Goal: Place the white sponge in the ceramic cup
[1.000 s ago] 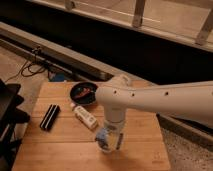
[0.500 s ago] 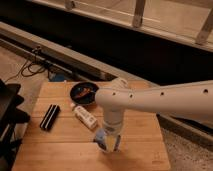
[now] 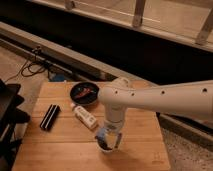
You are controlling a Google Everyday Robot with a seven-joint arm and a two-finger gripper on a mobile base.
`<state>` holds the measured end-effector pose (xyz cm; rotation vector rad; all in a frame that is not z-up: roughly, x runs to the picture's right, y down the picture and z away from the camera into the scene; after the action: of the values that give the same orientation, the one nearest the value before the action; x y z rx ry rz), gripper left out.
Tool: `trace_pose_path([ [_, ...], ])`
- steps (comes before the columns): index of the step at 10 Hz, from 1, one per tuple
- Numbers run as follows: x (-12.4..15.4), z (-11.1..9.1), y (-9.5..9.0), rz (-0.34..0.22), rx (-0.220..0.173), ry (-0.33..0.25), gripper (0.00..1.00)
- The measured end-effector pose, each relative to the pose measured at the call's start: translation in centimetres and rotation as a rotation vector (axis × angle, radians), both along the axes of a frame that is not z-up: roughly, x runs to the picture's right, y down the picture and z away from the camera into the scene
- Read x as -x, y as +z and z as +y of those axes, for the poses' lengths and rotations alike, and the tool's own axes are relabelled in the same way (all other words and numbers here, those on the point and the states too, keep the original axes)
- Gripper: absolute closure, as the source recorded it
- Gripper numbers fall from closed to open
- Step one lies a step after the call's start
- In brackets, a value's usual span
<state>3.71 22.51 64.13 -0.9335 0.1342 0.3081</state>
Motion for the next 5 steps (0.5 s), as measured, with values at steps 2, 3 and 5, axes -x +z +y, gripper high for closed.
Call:
trace_pose_path([
  [2, 0.24, 0.39, -0.20, -0.007, 0.006, -0.003, 0.29],
  [3, 0.31, 0.53, -0.35, -0.009, 0.007, -0.006, 0.29],
  [5, 0.13, -0.08, -0.86, 0.005, -0.010, -0.012, 0.29],
])
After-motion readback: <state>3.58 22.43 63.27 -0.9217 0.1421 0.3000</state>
